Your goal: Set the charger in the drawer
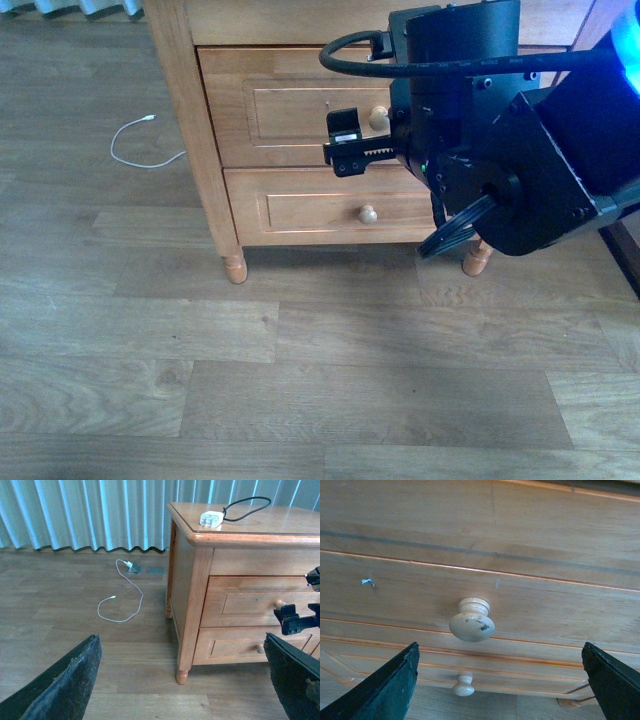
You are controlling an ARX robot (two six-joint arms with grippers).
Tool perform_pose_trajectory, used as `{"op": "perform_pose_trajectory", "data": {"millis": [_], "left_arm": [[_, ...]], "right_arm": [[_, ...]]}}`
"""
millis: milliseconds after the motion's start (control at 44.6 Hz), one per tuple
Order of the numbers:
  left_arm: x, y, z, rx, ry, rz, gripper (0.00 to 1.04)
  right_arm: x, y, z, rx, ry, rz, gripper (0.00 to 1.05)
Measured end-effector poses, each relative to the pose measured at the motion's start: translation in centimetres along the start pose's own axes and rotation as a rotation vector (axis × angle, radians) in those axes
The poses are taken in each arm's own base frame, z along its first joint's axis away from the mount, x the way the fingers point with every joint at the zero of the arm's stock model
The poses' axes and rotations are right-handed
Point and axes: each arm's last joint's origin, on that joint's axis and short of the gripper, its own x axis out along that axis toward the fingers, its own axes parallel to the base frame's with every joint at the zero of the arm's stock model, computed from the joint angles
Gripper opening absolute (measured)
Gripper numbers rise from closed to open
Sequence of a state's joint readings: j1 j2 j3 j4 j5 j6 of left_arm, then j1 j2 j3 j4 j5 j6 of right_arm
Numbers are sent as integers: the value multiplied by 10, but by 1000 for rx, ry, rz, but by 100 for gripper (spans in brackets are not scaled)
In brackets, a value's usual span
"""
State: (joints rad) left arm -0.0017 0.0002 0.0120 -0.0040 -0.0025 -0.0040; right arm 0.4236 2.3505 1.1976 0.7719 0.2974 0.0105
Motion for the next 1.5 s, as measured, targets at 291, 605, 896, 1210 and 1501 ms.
{"op": "perform_pose_trajectory", "data": {"millis": [291, 605, 896, 1210, 1501], "left_arm": [[0, 0, 0, 0, 0, 0, 99], [0, 0, 0, 0, 0, 0, 99], [0, 0, 0, 0, 0, 0, 99], [0, 0, 0, 0, 0, 0, 99], [0, 0, 0, 0, 0, 0, 99]], "right_arm": [[13, 15, 8, 12, -26, 21, 96], [23, 17, 6, 11, -28, -7, 89], [25, 16, 2, -6, -21, -7, 34], [22, 14, 0, -4, -5, 12, 23], [-22, 5, -12, 25, 63, 95, 22]]}}
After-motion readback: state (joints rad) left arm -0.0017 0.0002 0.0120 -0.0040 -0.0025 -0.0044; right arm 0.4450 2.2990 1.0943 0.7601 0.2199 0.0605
